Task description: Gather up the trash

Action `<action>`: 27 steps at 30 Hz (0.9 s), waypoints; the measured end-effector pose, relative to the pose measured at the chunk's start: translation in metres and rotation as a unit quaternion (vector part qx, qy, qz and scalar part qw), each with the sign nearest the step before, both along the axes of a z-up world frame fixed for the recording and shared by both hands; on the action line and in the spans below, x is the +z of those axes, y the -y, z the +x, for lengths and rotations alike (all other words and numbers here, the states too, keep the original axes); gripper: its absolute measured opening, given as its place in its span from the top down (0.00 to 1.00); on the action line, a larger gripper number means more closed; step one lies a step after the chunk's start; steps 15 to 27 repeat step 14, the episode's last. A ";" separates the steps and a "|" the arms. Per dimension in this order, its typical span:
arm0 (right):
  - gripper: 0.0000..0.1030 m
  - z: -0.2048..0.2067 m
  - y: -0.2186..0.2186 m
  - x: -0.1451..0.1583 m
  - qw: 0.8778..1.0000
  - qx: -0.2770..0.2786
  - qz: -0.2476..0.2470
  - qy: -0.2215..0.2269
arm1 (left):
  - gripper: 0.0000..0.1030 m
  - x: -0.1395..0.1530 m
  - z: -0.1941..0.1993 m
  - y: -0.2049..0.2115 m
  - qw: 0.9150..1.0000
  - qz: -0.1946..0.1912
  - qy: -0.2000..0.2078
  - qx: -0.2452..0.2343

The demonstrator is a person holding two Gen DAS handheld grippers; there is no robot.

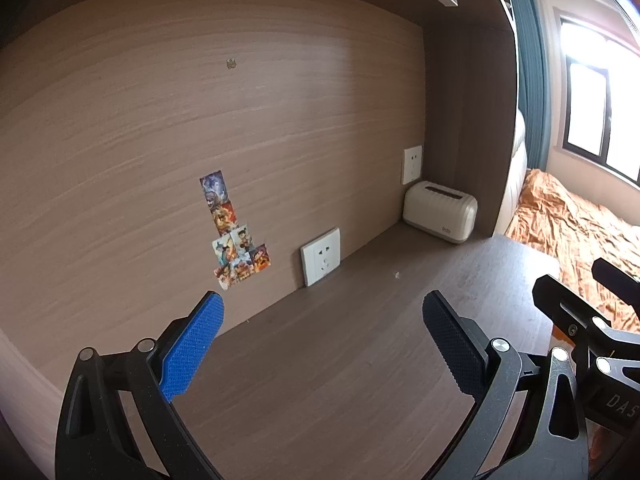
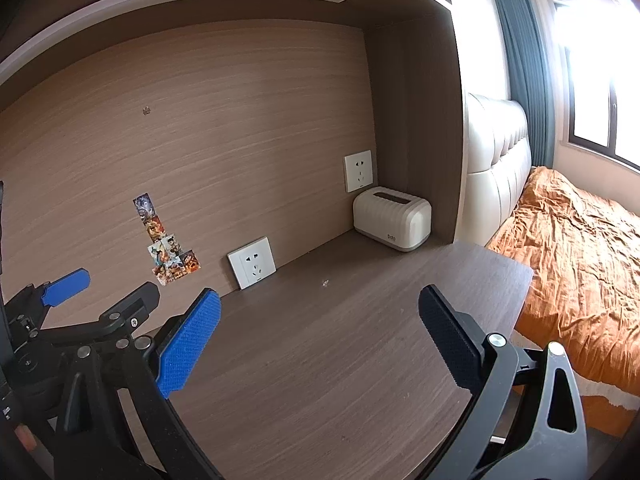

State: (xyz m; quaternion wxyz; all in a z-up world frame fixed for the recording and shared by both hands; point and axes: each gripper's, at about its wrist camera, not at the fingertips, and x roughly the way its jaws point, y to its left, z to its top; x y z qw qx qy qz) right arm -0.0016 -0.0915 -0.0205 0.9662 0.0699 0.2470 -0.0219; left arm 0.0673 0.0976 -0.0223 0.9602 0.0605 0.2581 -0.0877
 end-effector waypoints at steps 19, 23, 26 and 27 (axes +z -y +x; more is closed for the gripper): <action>0.04 0.001 -0.003 -0.004 1.000 0.002 -0.002 -0.007 | 0.05 -0.006 0.010 -0.003 0.999 -0.022 -0.031 -0.005; 0.04 0.001 -0.003 -0.004 1.000 0.002 -0.002 -0.007 | 0.05 -0.006 0.010 -0.003 0.999 -0.022 -0.031 -0.005; 0.04 0.001 -0.003 -0.004 1.000 0.002 -0.002 -0.007 | 0.05 -0.006 0.010 -0.003 0.999 -0.022 -0.031 -0.005; 0.04 0.001 -0.003 -0.004 1.000 0.002 -0.002 -0.007 | 0.05 -0.006 0.010 -0.003 0.999 -0.022 -0.031 -0.005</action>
